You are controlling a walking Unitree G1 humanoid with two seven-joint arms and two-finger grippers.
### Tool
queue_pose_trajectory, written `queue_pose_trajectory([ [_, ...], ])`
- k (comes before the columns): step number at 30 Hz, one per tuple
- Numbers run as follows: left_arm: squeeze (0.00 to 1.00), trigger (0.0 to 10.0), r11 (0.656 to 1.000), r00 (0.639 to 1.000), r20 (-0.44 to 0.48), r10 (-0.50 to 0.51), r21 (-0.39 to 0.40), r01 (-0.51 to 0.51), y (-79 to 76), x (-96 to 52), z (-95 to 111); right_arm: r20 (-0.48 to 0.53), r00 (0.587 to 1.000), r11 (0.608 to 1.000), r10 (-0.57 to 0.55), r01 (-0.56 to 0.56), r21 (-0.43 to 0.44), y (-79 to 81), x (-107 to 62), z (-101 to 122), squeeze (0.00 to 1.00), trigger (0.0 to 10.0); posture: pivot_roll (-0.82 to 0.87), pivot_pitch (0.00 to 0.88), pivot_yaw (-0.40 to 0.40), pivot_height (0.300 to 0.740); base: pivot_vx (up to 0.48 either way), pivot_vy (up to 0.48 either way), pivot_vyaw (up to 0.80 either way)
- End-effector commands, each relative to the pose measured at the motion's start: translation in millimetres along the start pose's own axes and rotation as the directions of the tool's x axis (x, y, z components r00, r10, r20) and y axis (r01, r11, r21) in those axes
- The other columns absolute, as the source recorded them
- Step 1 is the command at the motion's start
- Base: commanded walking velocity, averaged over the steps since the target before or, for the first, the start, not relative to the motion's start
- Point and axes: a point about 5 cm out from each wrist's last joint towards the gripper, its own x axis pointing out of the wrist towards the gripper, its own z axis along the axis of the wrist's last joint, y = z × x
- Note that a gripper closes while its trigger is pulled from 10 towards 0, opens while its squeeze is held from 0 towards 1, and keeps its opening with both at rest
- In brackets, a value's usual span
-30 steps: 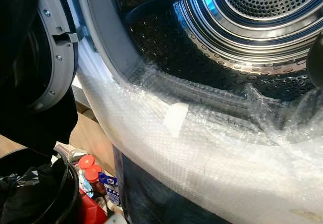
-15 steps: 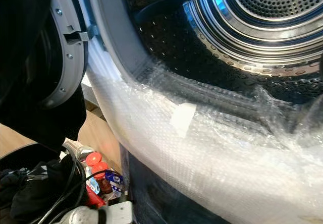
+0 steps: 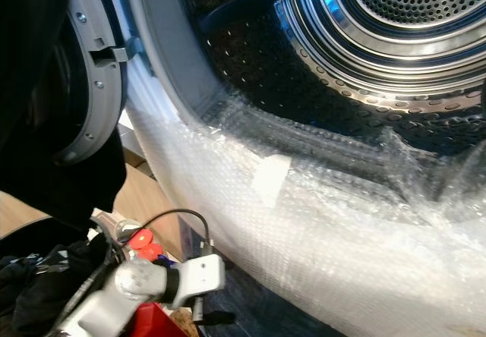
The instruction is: Clothes washing
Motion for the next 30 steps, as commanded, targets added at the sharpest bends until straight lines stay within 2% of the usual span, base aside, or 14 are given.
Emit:
queue_pose_trajectory([
  [1, 0.00, 10.0, 0.998, 0.999, -0.039, 0.004, -0.058, -0.006, -1.6, -12.9, 1.5, -0.047, 0.999, 1.000, 0.002, -0.002, 0.008, 3.6, 1.2, -11.8, 0.00, 10.0, 0.01, 0.033, 0.073, 0.740, 0.000, 0.000, 0.00],
  [2, 0.00, 10.0, 0.997, 0.999, -0.047, 0.006, -0.071, -0.010, -2.2, -14.6, 1.3, -0.048, 0.999, 1.000, 0.003, -0.002, 0.007, 3.8, 1.3, -11.9, 0.00, 10.0, 0.01, 0.033, 0.073, 0.740, 0.000, 0.000, 0.00],
  [4, 0.00, 10.0, 0.967, 0.988, -0.137, 0.076, -0.232, -0.106, -6.9, -22.0, -11.2, -0.056, 0.998, 1.000, 0.002, -0.003, -0.010, 4.5, 1.6, -12.1, 0.00, 10.0, 0.03, 0.038, 0.076, 0.740, 0.000, 0.000, 0.00],
  [7, 0.00, 10.0, 0.937, 0.969, -0.220, 0.112, -0.302, -0.176, -15.4, -28.8, -21.5, -0.066, 0.998, 1.000, 0.001, -0.003, -0.024, 5.5, 2.0, -13.3, 0.00, 10.0, 0.03, 0.040, 0.080, 0.740, 0.000, 0.000, 0.00],
  [10, 0.00, 10.0, 0.838, 0.925, -0.294, 0.240, -0.418, -0.350, -16.7, -42.5, -15.0, -0.070, 0.998, 0.999, 0.002, -0.005, -0.034, 6.5, 2.4, -13.6, 0.00, 10.0, 0.05, 0.046, 0.088, 0.740, 0.000, 0.000, 0.00],
  [13, 0.00, 10.0, 0.773, 0.869, -0.350, 0.350, -0.416, -0.479, -5.4, -59.0, -8.1, -0.075, 0.997, 0.999, 0.007, -0.010, -0.037, 7.8, 2.8, -14.4, 0.00, 10.0, 0.05, 0.048, 0.090, 0.740, 0.000, 0.000, 0.00],
  [14, 0.00, 10.0, 0.738, 0.820, -0.394, 0.415, -0.381, -0.557, 3.0, -71.9, -6.6, -0.080, 0.997, 0.999, 0.010, -0.013, -0.041, 9.0, 3.2, -15.4, 0.00, 10.0, 0.06, 0.051, 0.091, 0.740, 0.000, 0.000, 0.00],
  [18, 0.00, 10.0, 0.694, 0.764, -0.446, 0.466, -0.351, -0.628, 8.0, -87.1, -6.0, -0.086, 0.996, 0.999, 0.011, -0.015, -0.048, 10.3, 3.6, -17.0, 0.00, 10.0, 0.07, 0.051, 0.096, 0.740, 0.000, 0.000, 0.00],
  [19, 0.00, 10.0, 0.603, 0.696, -0.515, 0.500, -0.370, -0.707, 7.0, -95.0, -16.6, -0.091, 0.996, 0.998, 0.013, -0.018, -0.057, 10.9, 3.8, -17.3, 0.00, 10.0, 0.08, 0.052, 0.097, 0.740, 0.000, 0.000, 0.00],
  [21, 0.00, 10.0, 0.603, 0.696, -0.515, 0.500, -0.370, -0.707, 7.0, -95.0, -16.6, -0.091, 0.996, 0.998, 0.013, -0.018, -0.057, 10.9, 3.8, -17.3, 0.00, 10.0, 0.08, 0.052, 0.097, 0.740, 0.000, 0.000, 0.00],
  [26, 0.00, 10.0, 0.325, 0.490, -0.645, 0.586, -0.367, -0.872, 5.6, -115.9, -37.5, -0.100, 0.995, 0.997, 0.014, -0.021, -0.070, 11.4, 3.9, -18.6, 0.00, 10.0, 0.08, 0.055, 0.096, 0.740, 0.000, 0.000, 0.00],
  [28, 0.00, 10.0, 0.247, 0.433, -0.662, 0.611, -0.360, -0.900, 9.8, -124.6, -39.6, -0.103, 0.995, 0.997, 0.013, -0.021, -0.073, 11.2, 3.8, -19.2, 0.00, 10.0, 0.08, 0.055, 0.096, 0.740, 0.000, 0.000, 0.00],
  [29, 0.00, 10.0, 0.177, 0.367, -0.681, 0.633, -0.334, -0.926, 13.2, -134.4, -43.0, -0.111, 0.994, 0.996, 0.012, -0.021, -0.081, 10.8, 3.5, -20.3, 0.00, 10.0, 0.09, 0.056, 0.093, 0.740, 0.000, 0.000, 0.00],
  [30, 0.00, 10.0, 0.146, 0.337, -0.694, 0.636, -0.321, -0.936, 13.5, -138.5, -45.3, -0.114, 0.993, 0.996, 0.012, -0.021, -0.084, 10.6, 3.4, -20.7, 0.00, 10.0, 0.09, 0.056, 0.093, 0.740, 0.000, 0.000, 0.00],
])
